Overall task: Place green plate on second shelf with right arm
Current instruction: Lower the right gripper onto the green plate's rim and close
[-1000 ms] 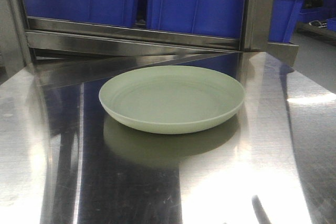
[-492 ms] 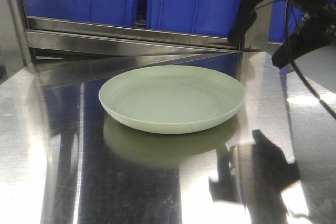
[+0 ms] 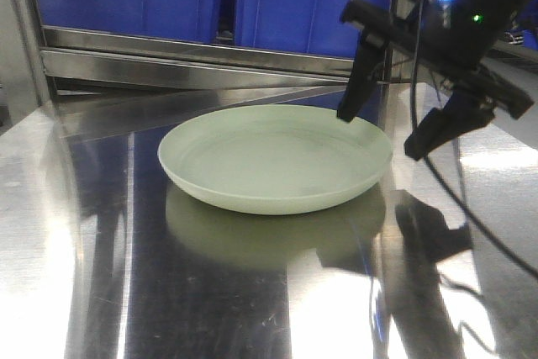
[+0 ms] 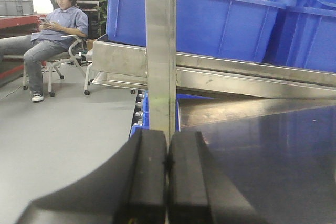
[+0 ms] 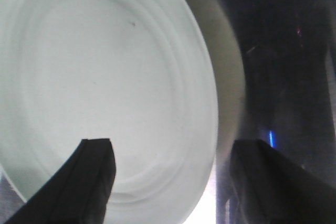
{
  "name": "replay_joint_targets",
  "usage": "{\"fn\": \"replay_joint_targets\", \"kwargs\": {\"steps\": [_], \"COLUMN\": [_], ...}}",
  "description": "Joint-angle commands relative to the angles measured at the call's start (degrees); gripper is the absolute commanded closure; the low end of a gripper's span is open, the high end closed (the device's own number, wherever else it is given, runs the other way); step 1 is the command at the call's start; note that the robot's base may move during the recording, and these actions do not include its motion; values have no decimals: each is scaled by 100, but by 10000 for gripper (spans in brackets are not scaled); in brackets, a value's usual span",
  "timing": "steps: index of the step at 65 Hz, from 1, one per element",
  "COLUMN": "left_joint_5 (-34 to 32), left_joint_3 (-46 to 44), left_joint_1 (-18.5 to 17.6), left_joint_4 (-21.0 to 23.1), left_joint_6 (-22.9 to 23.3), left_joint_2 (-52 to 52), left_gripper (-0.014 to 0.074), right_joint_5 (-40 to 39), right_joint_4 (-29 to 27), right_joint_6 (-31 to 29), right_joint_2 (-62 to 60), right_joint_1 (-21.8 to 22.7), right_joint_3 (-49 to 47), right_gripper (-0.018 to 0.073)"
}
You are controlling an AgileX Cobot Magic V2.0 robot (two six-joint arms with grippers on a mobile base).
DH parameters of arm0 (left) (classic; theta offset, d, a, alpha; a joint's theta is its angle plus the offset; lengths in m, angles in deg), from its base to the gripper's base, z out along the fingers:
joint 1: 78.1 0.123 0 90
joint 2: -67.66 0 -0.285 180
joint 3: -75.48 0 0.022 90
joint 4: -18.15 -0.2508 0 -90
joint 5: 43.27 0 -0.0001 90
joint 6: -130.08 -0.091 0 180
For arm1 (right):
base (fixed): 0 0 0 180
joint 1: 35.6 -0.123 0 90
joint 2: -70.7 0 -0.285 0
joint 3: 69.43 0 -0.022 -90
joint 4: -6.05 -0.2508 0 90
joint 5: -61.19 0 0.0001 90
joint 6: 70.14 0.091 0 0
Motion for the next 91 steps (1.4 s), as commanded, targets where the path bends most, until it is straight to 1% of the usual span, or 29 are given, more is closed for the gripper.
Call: {"fn": "replay_joint_targets", "kwargs": {"steps": [1, 14, 26, 36, 50, 62, 74, 79, 89, 91], "left_joint_5": [-527, -527, -527, -527, -527, -527, -527, -527, -527, -527], "left_joint_3": [227, 227, 227, 227, 227, 227, 227, 227, 227, 227], "left_joint_1": [14, 14, 14, 14, 14, 14, 14, 14, 14, 14], "left_joint_4": [18, 18, 18, 18, 18, 18, 18, 18, 18, 18], "left_joint_6": [12, 12, 12, 12, 12, 12, 12, 12, 12, 12], "left_joint_2": [117, 117, 117, 117, 117, 117, 117, 117, 117, 117], "left_gripper": [466, 466, 466, 466, 466, 466, 466, 466, 466, 466], "right_joint_5": [-58, -75, -304, -346, -346, -300, 125, 202, 163, 137], "right_joint_4": [-169, -164, -164, -157, -109, -109, -121, -121, -121, -121], "right_joint_6": [-26, -26, -26, -26, -26, -31, -27, -27, -27, -32], "right_joint_2": [-119, 36, 43, 43, 43, 152, 526, 580, 580, 580], "right_joint_1": [7, 7, 7, 7, 7, 7, 7, 7, 7, 7], "right_joint_3": [-151, -151, -151, -151, -151, -151, -151, -151, -151, -151], "right_gripper": [-13, -12, -12, -10, 85, 92, 102, 179, 389, 412]}}
